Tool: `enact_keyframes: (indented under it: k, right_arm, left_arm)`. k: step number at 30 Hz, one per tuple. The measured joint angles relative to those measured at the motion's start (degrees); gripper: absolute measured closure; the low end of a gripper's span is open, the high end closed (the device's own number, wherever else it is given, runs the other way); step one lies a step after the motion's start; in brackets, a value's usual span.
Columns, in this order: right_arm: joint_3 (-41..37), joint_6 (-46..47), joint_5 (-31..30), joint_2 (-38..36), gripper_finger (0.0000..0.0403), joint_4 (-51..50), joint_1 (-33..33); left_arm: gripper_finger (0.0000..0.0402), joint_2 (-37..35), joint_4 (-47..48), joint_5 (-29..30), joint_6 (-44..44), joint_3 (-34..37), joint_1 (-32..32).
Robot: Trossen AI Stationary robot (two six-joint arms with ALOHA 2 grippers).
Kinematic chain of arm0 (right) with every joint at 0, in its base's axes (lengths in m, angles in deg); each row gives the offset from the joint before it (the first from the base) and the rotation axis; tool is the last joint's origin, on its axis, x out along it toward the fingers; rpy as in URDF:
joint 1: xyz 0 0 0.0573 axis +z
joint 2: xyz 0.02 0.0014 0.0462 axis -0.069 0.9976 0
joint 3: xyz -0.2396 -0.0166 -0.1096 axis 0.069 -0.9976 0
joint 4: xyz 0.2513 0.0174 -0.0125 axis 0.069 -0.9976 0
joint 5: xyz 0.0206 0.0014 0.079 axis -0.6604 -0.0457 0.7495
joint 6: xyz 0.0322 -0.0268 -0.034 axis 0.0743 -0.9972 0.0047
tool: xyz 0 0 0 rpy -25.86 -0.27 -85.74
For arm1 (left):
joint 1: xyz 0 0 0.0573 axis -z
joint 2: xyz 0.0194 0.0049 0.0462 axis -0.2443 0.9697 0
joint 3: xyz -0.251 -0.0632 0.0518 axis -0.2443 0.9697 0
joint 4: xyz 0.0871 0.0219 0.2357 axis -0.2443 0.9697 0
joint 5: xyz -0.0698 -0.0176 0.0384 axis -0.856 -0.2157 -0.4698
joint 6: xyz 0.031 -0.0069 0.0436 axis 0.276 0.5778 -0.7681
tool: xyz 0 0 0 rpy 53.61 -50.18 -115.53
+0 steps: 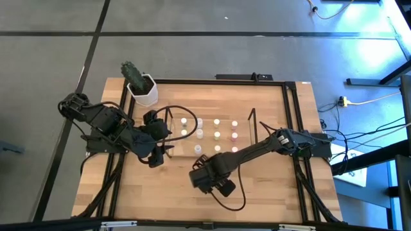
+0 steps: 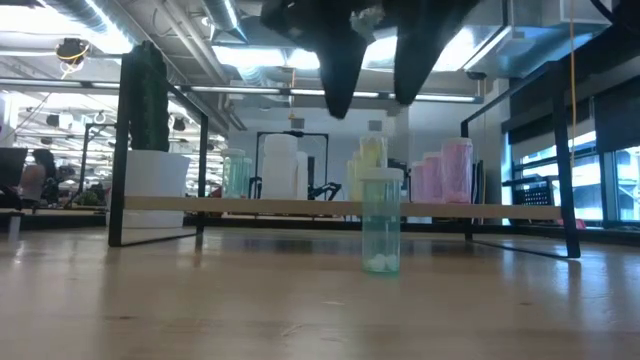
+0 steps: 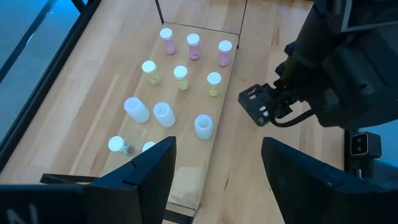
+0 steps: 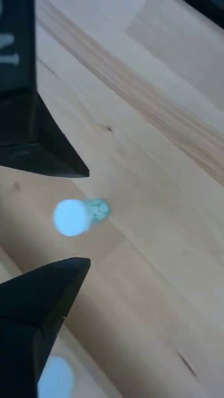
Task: Pick and place medicine bottles onto shelf by color
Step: Put the blue pill bottle aligned with the other blue pill bottles on the shelf
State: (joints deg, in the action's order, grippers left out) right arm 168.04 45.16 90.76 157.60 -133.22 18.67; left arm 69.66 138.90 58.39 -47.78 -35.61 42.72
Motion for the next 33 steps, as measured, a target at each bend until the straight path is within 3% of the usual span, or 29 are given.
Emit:
enact_keyframes:
  k: [9,25,33]
  right_arm:
    - [8.2,4.1,0.0,-0.2,0.0179,-10.8,0.0]
    - [6.6,11.9,-0.3,-13.9,0.0179,-14.9,0.2]
    - [6.6,16.8,-7.4,-23.1,0.0179,-14.9,0.8]
  left_arm:
    - [0.0170,0.0,0.0,0.0,3.5,0.0,0.6]
    - [0.0170,4.4,-1.0,4.0,10.5,0.0,7.8]
    - [0.0170,10.9,-9.9,3.6,12.1,0.0,11.0]
